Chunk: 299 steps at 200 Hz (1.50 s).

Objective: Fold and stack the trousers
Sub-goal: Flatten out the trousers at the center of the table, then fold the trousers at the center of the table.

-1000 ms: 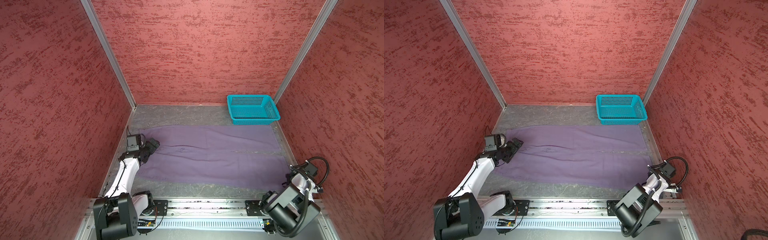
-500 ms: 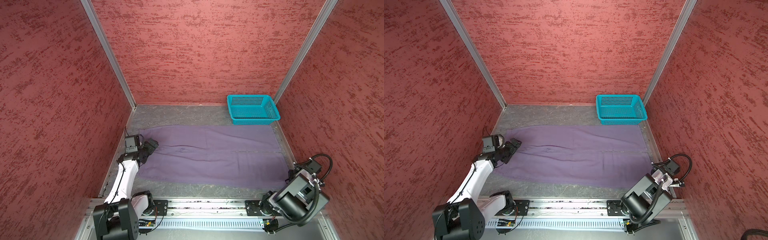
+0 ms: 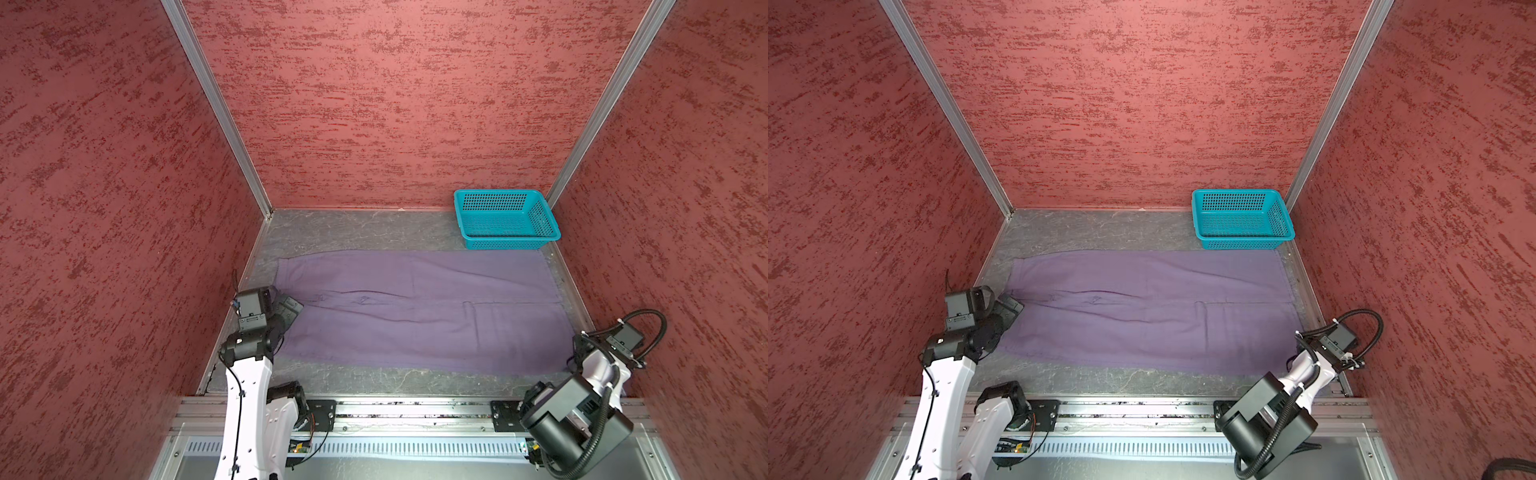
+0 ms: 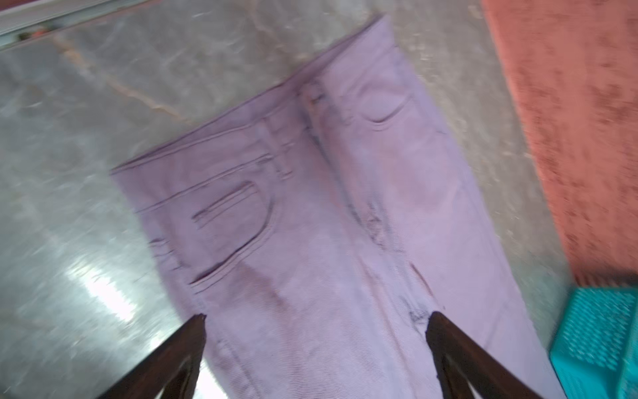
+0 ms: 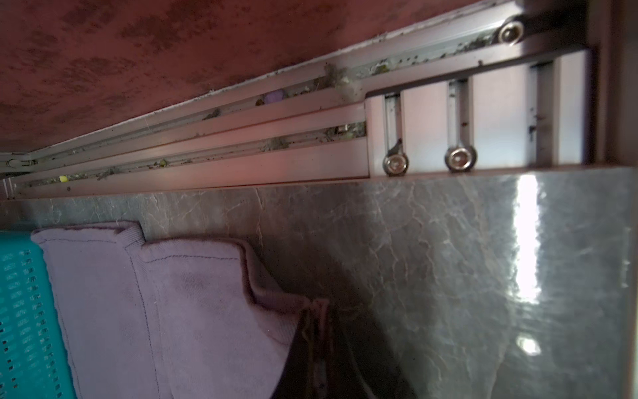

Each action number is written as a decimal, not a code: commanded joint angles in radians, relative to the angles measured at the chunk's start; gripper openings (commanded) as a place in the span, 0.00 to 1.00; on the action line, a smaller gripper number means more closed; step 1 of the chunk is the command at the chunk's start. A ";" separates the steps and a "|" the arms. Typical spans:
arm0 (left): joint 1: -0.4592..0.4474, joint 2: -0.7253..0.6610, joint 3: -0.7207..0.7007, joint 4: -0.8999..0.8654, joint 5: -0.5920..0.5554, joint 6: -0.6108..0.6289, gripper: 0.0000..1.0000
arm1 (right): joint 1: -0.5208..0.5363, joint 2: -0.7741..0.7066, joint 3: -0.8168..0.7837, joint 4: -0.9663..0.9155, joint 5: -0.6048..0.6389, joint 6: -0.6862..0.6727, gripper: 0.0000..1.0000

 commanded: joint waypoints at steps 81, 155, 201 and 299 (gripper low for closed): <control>0.532 0.197 -0.186 0.194 0.180 0.028 1.00 | -0.002 0.087 0.018 0.043 -0.101 -0.009 0.00; 0.548 0.373 -0.235 0.445 0.247 0.014 0.95 | -0.002 0.078 0.019 0.036 -0.088 0.000 0.00; 0.548 0.420 -0.268 0.570 0.275 -0.045 0.39 | -0.002 0.052 0.024 0.026 -0.057 -0.008 0.00; 0.775 0.290 -0.022 0.390 0.465 -0.117 0.00 | -0.001 0.103 0.181 0.049 -0.080 -0.034 0.00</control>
